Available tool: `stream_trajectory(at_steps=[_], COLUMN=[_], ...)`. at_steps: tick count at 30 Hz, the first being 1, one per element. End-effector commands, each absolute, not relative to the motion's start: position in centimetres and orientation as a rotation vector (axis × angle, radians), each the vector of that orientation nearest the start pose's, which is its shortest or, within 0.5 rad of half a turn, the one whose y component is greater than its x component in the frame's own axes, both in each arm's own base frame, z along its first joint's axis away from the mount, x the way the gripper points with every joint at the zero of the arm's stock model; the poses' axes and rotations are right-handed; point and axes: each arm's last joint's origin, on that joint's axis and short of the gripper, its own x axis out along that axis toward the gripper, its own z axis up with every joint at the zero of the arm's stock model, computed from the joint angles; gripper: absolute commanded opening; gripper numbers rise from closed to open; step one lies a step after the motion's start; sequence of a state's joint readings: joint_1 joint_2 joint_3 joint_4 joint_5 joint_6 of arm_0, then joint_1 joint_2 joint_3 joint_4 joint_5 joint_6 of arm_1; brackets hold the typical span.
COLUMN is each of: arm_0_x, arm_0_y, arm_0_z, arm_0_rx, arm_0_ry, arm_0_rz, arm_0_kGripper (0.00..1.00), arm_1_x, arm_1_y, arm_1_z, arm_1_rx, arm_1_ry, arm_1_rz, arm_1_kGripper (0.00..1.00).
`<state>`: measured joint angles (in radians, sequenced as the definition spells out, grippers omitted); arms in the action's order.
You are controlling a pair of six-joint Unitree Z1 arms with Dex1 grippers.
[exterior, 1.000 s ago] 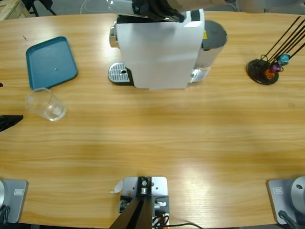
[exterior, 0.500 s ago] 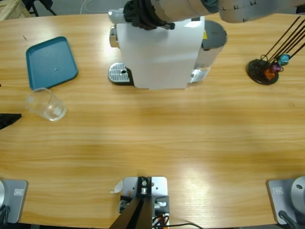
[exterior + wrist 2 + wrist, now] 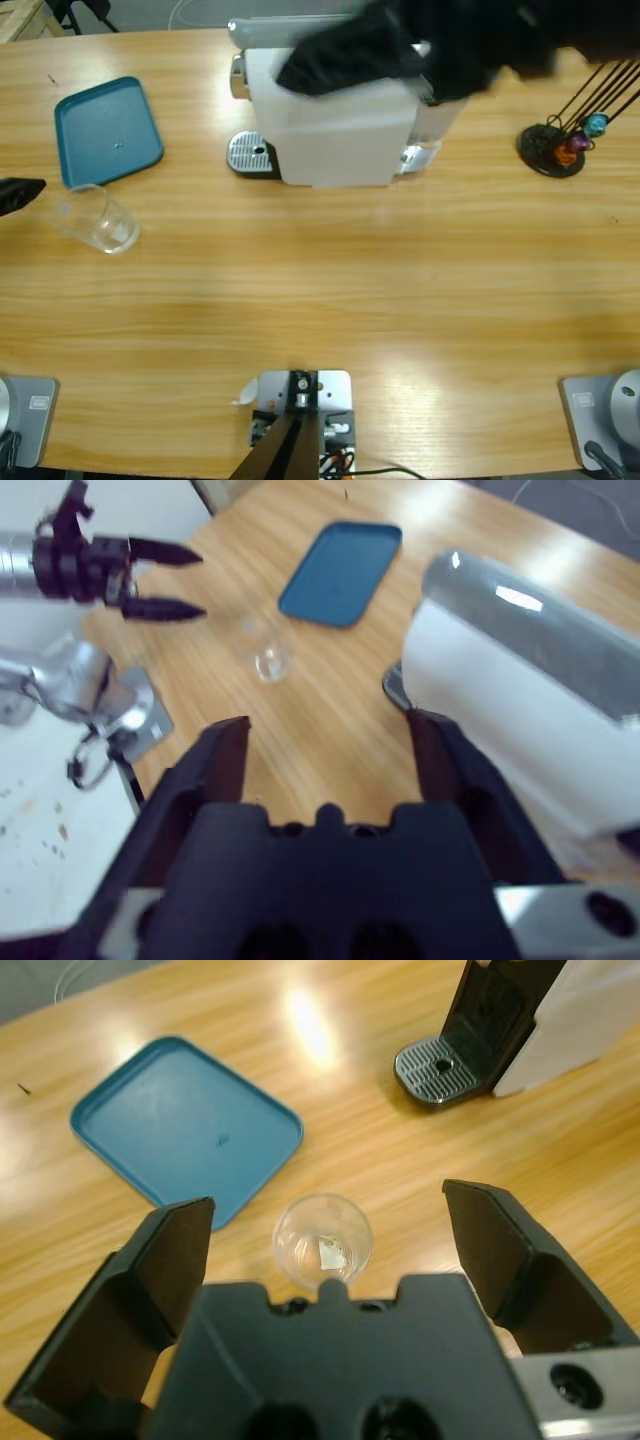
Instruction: Pour coffee
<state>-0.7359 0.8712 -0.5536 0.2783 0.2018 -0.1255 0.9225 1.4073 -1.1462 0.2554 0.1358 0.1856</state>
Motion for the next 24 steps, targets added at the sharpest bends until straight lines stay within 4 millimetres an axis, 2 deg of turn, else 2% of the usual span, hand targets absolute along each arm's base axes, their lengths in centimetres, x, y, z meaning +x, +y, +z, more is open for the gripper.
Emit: stream_trajectory(at_steps=[1, 4, 7, 12, 16, 19, 24], arm_0_x=[9.2, 8.6, 8.1, 8.8, 9.2, 9.1, 9.3], arm_0_y=[-7.1, -7.2, -7.0, -7.6, -9.0, -8.9, -9.1], arm_0_z=[26.8, 25.5, 25.4, 24.9, 24.2, 24.0, 22.6], arm_0_rx=[0.094, 0.044, 0.019, 0.008, 0.072, 0.052, 0.048], arm_0_ry=[0.710, 0.739, 0.724, 0.749, 0.775, 0.773, 0.830], arm_0_rz=[-0.399, -0.492, -0.492, -0.355, -0.323, -0.293, -0.258], arm_0_kGripper=[1.000, 0.987, 0.996, 1.000, 1.000, 1.000, 1.000], arm_1_x=[12.2, 11.3, 10.9, 10.8, 11.0, 11.0, 11.4], arm_1_y=[17.3, 15.2, 14.1, 13.8, 13.2, 13.1, 13.1], arm_1_z=[33.5, 32.2, 31.6, 31.1, 30.7, 30.4, 30.1], arm_1_rx=[-0.199, -0.201, -0.187, -0.178, -0.177, -0.179, -0.180], arm_1_ry=[0.715, 0.716, 0.709, 0.708, 0.719, 0.725, 0.734], arm_1_rz=[0.967, 0.929, 0.907, 0.895, 0.865, 0.863, 0.807], arm_1_kGripper=[1.000, 1.000, 1.000, 1.000, 1.000, 1.000, 1.000])
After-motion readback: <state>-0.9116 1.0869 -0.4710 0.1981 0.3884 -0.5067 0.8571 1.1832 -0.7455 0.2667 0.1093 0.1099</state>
